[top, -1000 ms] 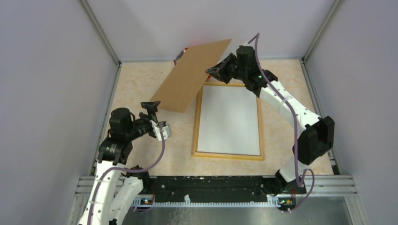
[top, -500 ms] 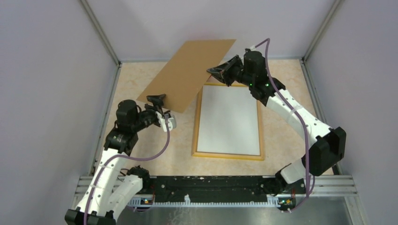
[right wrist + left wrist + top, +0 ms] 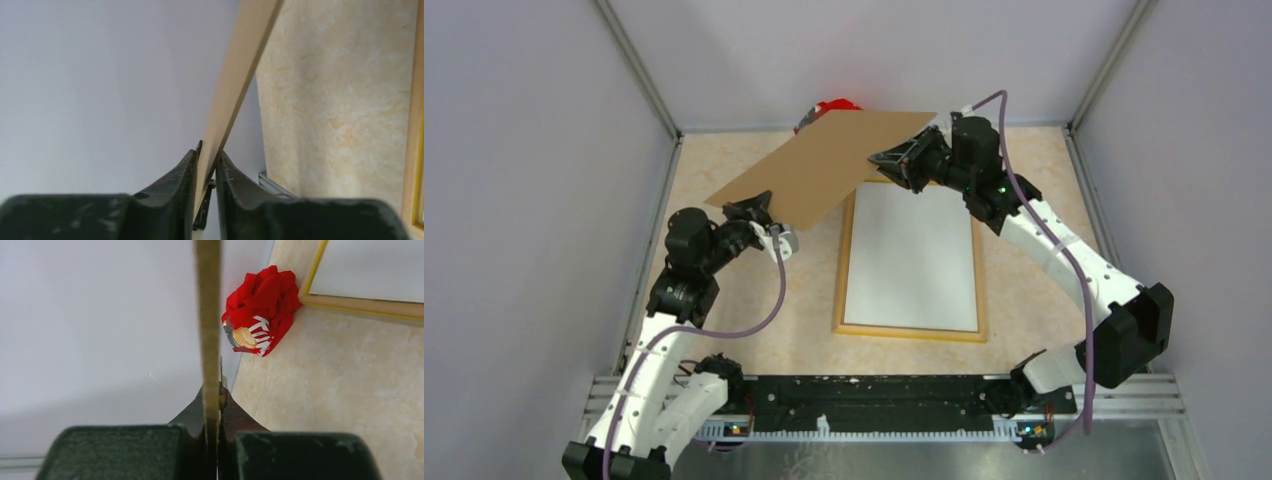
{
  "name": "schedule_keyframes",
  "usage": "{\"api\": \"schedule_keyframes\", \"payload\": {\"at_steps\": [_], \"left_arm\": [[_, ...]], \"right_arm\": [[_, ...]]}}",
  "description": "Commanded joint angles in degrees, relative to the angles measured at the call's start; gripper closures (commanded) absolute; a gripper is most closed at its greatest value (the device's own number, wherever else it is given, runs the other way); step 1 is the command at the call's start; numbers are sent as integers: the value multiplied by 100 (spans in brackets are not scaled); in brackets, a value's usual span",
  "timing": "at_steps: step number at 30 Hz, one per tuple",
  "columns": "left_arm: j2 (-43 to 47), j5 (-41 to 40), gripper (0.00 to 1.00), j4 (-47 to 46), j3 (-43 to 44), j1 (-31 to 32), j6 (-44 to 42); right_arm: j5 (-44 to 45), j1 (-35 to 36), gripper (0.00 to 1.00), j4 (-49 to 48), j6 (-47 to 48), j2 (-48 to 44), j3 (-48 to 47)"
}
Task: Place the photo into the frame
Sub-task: Turn over the photo frame item at the center of the board.
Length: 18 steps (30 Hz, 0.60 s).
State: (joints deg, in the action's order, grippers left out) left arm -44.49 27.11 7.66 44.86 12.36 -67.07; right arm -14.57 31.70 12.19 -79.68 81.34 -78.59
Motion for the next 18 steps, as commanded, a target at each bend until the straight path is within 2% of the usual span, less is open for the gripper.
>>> {"api": "schedule_keyframes", "payload": {"at_steps": [1,5,7,8,10,13,18], "left_arm": [[12,212,100,-360,355,30,52],[-61,212,100,-322,648,30,82],[-122,288,100,-244,852,30,88],[-171,332,100,-171,960,31,74],[-264,416,100,87,1216,35,-9],[-348,559,100,601,1595,36,-189],[-265,787,100,1179,1809,37,-471]], "right_arm": [[-725,-50,71,-237,536,-466,-81],[-1426,-287,44,292,1693,-503,-149],[-2218,-397,37,525,2459,-396,-311],[-2618,-442,36,857,2949,-312,-511],[-3172,-416,33,1856,4704,-207,-1090],[-3512,-393,32,3271,6269,-316,-1613],[-2230,-350,33,3317,7445,-1068,-1336]]}}
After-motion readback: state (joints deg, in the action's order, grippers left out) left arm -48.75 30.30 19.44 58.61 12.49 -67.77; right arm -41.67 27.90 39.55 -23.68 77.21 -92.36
